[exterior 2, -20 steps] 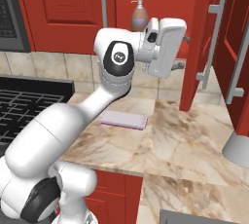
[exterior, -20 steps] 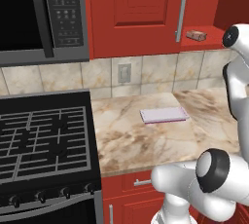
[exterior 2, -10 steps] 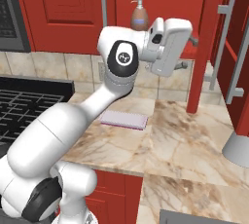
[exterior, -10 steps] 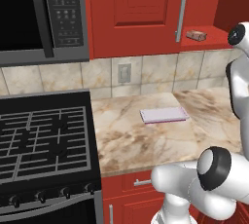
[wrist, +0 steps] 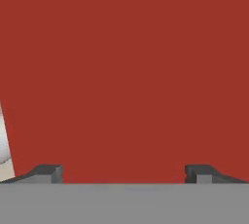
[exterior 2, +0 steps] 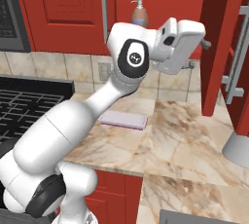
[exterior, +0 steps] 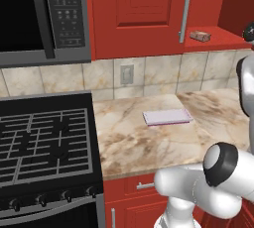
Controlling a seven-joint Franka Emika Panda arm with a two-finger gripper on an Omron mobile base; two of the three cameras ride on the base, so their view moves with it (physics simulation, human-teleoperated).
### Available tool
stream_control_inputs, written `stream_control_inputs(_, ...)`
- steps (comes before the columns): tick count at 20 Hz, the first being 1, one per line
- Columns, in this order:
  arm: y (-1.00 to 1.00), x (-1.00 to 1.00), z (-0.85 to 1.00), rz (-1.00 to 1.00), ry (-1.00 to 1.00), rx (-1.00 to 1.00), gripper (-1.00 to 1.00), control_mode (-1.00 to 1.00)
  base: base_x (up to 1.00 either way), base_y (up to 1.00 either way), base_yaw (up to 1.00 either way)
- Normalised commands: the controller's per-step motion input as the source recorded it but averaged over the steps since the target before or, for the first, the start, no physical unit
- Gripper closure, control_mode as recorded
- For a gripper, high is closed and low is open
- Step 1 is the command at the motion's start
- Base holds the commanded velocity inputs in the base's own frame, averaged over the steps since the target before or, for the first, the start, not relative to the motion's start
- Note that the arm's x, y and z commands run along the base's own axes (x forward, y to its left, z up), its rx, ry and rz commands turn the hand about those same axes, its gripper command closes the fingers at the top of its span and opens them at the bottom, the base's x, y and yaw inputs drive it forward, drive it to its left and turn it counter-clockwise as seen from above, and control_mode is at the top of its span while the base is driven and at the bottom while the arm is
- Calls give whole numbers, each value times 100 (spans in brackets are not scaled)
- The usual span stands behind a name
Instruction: Pick the bar soap and bar soap from the cabinet and place them on the counter.
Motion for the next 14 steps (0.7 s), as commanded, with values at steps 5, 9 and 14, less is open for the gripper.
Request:
stream_control_inputs(5, -32, 0, 0, 2, -6, 10, -100, -100, 0, 0, 0)
stream_control_inputs(9, -26, 0, 0, 2, -6, 10, -100, -100, 0, 0, 0)
stream_control_inputs(14, -17, -2, 0, 2, -4, 7, -100, -100, 0, 0, 0)
